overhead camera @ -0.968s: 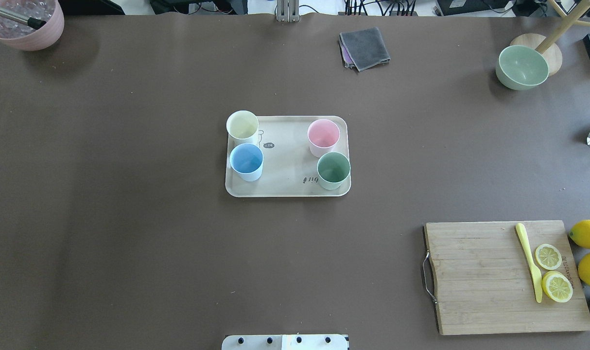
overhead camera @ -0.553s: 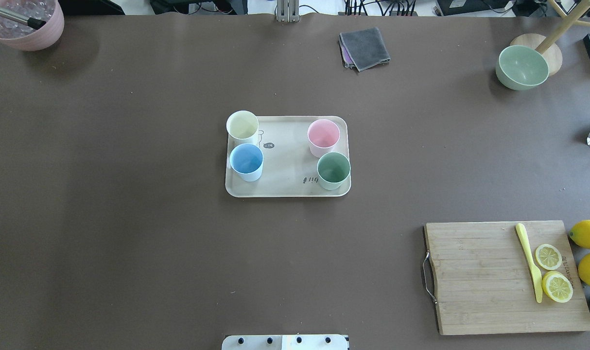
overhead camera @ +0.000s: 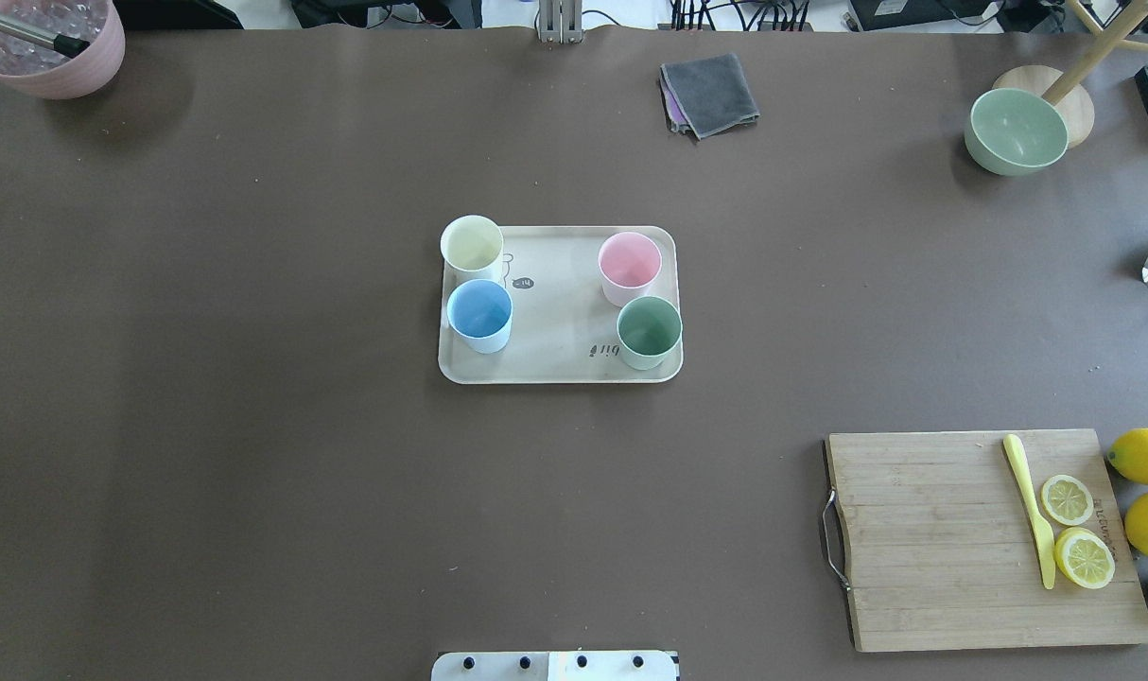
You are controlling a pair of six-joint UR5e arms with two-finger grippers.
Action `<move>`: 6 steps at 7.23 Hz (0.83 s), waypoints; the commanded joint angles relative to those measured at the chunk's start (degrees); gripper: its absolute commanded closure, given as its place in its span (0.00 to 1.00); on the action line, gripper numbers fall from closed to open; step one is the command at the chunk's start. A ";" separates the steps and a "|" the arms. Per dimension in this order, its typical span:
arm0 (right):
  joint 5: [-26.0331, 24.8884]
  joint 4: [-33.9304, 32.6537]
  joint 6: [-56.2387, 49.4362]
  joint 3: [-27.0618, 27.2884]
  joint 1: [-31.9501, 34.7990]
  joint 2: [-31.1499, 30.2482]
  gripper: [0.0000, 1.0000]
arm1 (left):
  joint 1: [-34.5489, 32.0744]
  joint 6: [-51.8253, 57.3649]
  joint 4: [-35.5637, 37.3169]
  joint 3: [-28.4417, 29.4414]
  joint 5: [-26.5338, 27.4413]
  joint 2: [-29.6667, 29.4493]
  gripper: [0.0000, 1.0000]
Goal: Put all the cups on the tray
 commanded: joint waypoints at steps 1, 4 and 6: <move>1.15 -5.56 0.39 1.72 0.10 2.43 0.00 | -0.01 0.00 0.00 -0.13 -0.13 0.03 0.02; -1.02 -16.51 -1.54 10.43 -1.13 2.44 0.00 | -0.01 0.00 0.00 0.13 -0.13 -0.50 0.02; -2.35 -16.86 -8.90 8.77 1.05 1.92 0.00 | -0.01 0.00 0.00 0.22 -0.05 -0.41 0.02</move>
